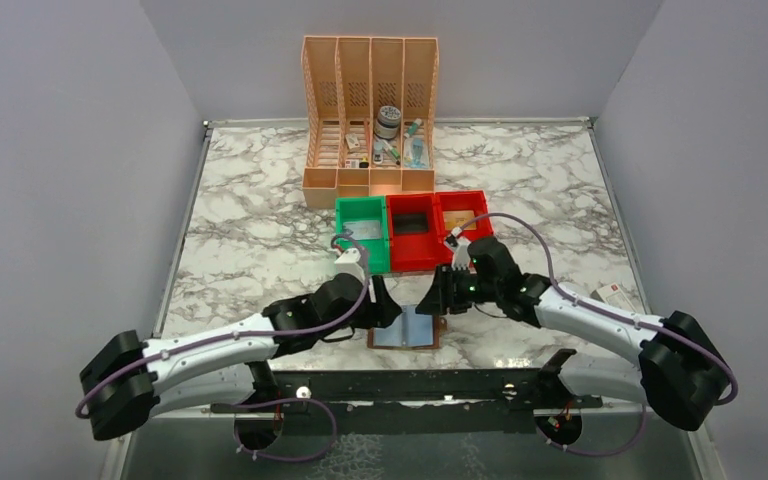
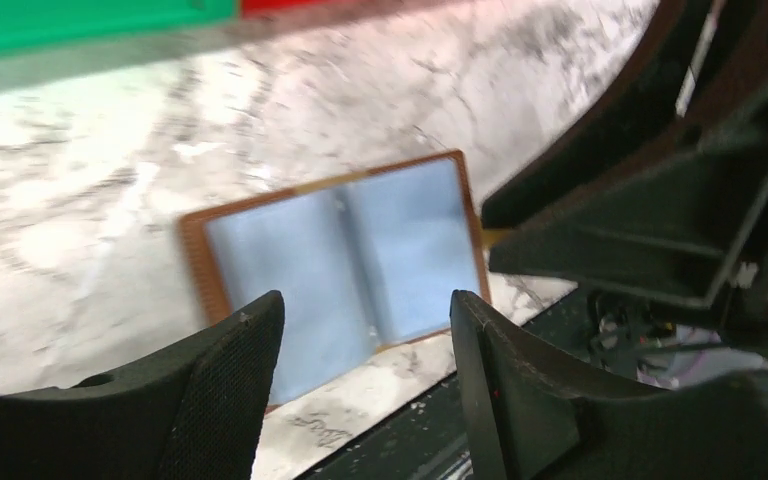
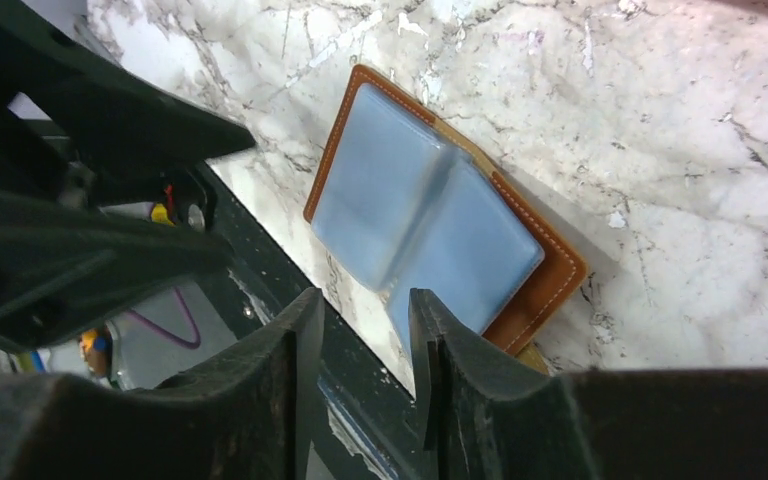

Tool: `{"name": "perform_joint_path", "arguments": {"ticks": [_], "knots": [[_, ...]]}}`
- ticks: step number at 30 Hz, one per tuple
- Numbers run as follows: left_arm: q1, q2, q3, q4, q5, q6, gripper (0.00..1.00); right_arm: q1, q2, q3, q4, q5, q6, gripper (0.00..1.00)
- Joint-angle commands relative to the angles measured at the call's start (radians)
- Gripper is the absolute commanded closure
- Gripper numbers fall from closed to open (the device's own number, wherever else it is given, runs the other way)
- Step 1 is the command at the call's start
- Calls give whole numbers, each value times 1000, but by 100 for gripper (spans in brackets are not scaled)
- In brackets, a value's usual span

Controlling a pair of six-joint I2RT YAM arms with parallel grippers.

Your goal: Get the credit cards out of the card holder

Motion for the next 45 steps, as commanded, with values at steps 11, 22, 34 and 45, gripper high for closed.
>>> {"name": "perform_joint_path", "arguments": {"ticks": [11, 22, 34, 45], "knots": [[302, -270, -122, -261, 55, 44, 24, 356, 233, 268, -225, 611, 134, 45], [330, -319, -121, -274, 51, 58, 20, 438, 484, 510, -437, 726, 191, 40], [330, -375, -135, -272, 71, 46, 20, 445, 564, 562, -442, 692, 183, 34], [330, -390, -115, -288, 50, 45, 20, 447, 633, 584, -431, 680, 174, 15]]}}
